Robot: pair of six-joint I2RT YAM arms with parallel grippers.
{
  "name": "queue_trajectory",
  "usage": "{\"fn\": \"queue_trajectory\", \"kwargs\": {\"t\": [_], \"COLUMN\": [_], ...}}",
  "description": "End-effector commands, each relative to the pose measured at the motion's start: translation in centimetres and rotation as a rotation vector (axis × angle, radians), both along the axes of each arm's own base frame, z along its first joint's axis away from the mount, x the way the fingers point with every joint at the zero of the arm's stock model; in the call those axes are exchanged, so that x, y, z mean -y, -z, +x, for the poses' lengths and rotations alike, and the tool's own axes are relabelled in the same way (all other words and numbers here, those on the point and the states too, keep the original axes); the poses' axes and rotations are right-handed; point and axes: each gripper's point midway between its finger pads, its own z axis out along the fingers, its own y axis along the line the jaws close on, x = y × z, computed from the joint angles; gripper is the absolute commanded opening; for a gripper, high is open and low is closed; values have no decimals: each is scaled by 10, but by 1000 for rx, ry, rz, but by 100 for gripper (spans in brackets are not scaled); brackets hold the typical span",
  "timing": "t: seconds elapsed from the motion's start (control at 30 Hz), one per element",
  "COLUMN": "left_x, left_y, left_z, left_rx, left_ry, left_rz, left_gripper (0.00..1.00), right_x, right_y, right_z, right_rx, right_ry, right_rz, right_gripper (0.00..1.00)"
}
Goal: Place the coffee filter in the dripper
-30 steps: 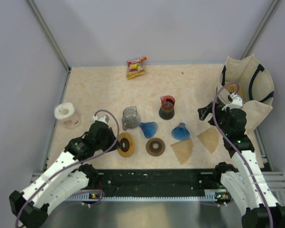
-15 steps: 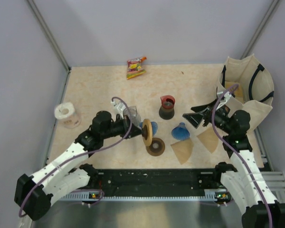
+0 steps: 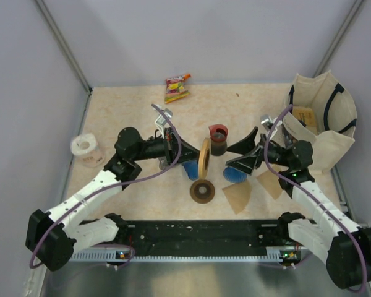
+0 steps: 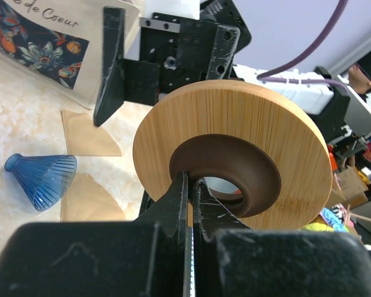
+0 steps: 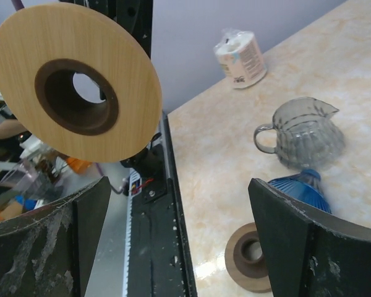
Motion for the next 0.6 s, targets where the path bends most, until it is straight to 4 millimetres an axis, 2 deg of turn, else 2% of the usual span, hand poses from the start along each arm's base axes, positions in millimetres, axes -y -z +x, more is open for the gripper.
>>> {"fn": "queue_trajectory", "kwargs": {"t": [0.0, 0.1, 0.23, 0.4, 0.57], "left_x": [-1, -2, 2, 3, 5], "left_y": [-33, -39, -34, -30, -32], "left_z": [-21, -38, -39, -40, -41], "left_rx": [135, 142, 131, 129, 137], "left_ry": [116, 201, 201, 204, 224], "left_rz": [-84, -114, -84, -71, -72], "left_gripper": [0, 0, 0, 0, 0], "right_x": [-20, -31, -44, -47, -59], "right_y": [-33, -41, -54, -73, -71], "right_z": [-12, -15, -24, -43, -54], "right_rx": [207, 227, 269, 312, 299], "right_ry": [-104, -155, -244, -345, -451], "right_rz": [36, 47, 74, 137, 118], "right_gripper": [94, 94, 93, 90, 84]}}
